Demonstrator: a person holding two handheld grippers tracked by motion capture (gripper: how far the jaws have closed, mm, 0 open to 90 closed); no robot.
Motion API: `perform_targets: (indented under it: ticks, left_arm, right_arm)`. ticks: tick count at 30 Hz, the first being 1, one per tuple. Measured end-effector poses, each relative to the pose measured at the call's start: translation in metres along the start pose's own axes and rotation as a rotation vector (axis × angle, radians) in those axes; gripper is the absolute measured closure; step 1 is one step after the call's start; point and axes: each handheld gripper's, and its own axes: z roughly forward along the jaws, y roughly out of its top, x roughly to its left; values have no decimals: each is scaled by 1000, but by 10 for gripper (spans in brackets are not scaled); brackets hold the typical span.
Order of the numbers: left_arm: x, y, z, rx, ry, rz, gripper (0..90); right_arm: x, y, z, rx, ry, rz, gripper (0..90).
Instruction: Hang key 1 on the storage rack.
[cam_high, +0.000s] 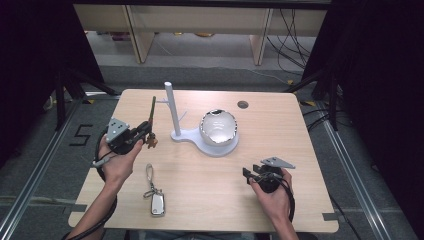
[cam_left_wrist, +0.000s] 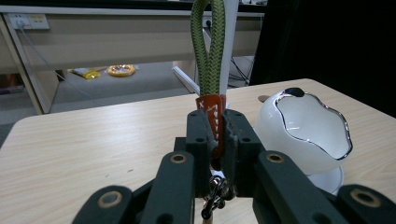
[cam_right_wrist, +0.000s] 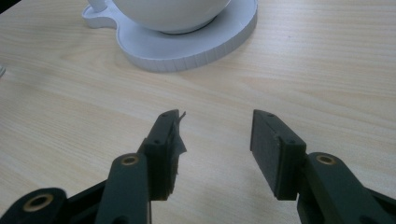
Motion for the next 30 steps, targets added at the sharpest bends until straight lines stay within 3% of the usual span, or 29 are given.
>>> perform_targets:
  ticks: [1,3,4,11,12,14,21,29,30]
  left_arm:
    - [1,0,0,1,5,-1,810]
    - [2,0,1,6,10,2,810]
    - [3,0,2,8,13,2,810]
    - [4,-1,10,27,28,3,809]
    - [5,-2,11,29,29,2,809]
    - [4,-2,13,29,27,3,808]
    - [-2,-3,18,40,23,24,807]
    - [-5,-6,24,57,19,39,806]
    - [-5,-7,25,56,19,39,806]
  right_arm:
    - [-3,0,0,-4,2,-33,531]
    - [-3,0,1,-4,-7,-35,531]
    - [-3,0,0,-8,13,-31,531]
    - [-3,0,2,-9,-6,-37,531]
    - [-3,0,1,-8,16,-31,531]
    - [-3,0,2,-8,-4,-35,532]
    - [-3,0,1,-7,15,-30,531]
    - [-3,0,1,-8,-2,-35,531]
    - [-3,0,1,-7,14,-30,531]
